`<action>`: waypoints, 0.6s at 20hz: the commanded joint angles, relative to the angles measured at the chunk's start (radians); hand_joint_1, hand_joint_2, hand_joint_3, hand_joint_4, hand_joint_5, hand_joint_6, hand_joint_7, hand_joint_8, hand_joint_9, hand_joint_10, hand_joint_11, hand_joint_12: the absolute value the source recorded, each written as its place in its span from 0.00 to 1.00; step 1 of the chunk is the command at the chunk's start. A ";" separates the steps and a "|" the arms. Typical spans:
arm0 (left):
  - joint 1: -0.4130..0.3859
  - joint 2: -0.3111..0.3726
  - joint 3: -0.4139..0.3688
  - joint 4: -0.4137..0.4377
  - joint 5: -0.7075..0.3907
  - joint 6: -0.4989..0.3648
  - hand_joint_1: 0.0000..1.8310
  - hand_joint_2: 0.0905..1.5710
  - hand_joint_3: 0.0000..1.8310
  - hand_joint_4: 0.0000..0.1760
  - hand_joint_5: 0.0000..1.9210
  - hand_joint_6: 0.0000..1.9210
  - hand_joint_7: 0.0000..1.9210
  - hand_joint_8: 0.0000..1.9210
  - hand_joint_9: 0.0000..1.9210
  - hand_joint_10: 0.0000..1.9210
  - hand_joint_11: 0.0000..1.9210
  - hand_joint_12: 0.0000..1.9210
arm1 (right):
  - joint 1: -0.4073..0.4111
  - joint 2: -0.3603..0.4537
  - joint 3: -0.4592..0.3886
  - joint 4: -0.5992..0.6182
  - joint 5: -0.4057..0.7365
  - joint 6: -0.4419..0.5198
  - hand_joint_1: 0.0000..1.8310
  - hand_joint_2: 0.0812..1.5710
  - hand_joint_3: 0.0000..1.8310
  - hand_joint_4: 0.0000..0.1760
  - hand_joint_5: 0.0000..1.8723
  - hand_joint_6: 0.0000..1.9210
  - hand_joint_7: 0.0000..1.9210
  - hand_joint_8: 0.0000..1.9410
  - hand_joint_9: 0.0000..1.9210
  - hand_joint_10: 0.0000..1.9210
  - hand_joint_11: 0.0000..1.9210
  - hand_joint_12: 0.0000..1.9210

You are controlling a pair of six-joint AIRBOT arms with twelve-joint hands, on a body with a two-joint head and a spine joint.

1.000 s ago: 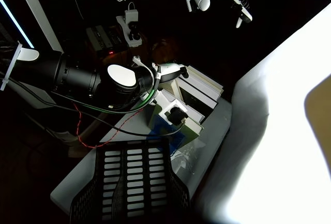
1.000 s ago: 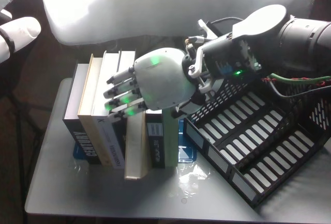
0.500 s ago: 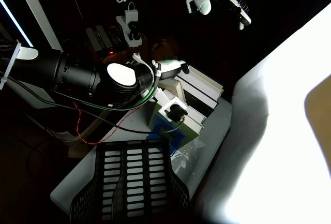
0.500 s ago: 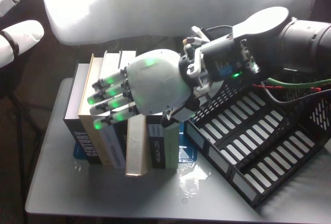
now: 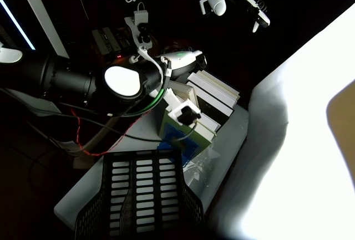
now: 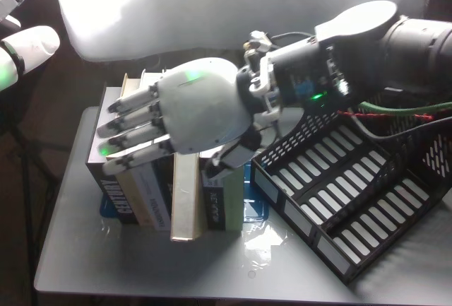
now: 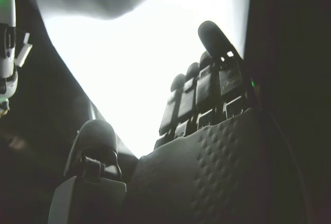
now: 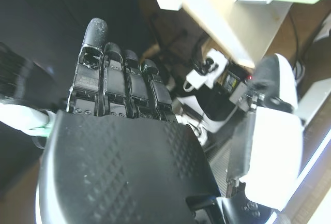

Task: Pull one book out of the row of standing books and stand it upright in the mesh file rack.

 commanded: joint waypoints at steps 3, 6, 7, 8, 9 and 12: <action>-0.006 0.024 -0.004 -0.014 -0.132 -0.004 0.00 0.88 0.01 0.00 0.00 0.00 0.00 0.00 0.00 0.00 0.00 0.00 | -0.014 -0.009 0.012 0.050 0.008 -0.007 0.40 0.64 0.00 0.00 0.00 0.00 0.00 0.00 0.03 0.01 0.00 0.47; 0.001 0.034 -0.012 -0.015 -0.133 -0.004 0.00 0.87 0.00 0.00 0.00 0.00 0.00 0.00 0.00 0.00 0.00 0.00 | -0.037 -0.018 0.016 0.038 -0.018 -0.007 0.39 0.64 0.00 0.00 0.00 0.00 0.00 0.00 0.03 0.00 0.00 0.27; 0.001 0.035 -0.013 -0.015 -0.135 -0.004 0.00 0.87 0.00 0.00 0.00 0.00 0.00 0.00 0.00 0.00 0.00 0.00 | -0.040 -0.018 0.016 0.038 -0.022 -0.007 0.39 0.64 0.00 0.00 0.00 0.00 0.00 0.00 0.03 0.00 0.00 0.21; 0.003 0.037 -0.015 -0.015 -0.137 -0.004 0.00 0.87 0.00 0.00 0.00 0.00 0.00 0.00 0.00 0.00 0.00 0.00 | -0.044 -0.016 0.013 0.038 -0.022 -0.007 0.40 0.65 0.00 0.00 0.00 0.00 0.00 0.00 0.02 0.00 0.00 0.24; 0.008 0.040 -0.020 -0.016 -0.142 -0.004 0.00 0.87 0.00 0.00 0.00 0.00 0.00 0.00 0.00 0.00 0.00 0.00 | -0.045 -0.008 0.007 0.044 -0.015 -0.007 0.40 0.65 0.00 0.00 0.00 0.00 0.00 0.00 0.02 0.00 0.00 0.24; 0.030 0.062 -0.048 -0.025 -0.177 -0.004 0.00 0.86 0.00 0.00 0.00 0.00 0.00 0.00 0.00 0.00 0.00 0.00 | -0.044 0.084 -0.102 0.103 -0.004 -0.007 0.39 0.61 0.00 0.15 0.00 0.00 0.00 0.00 0.02 0.01 0.00 0.56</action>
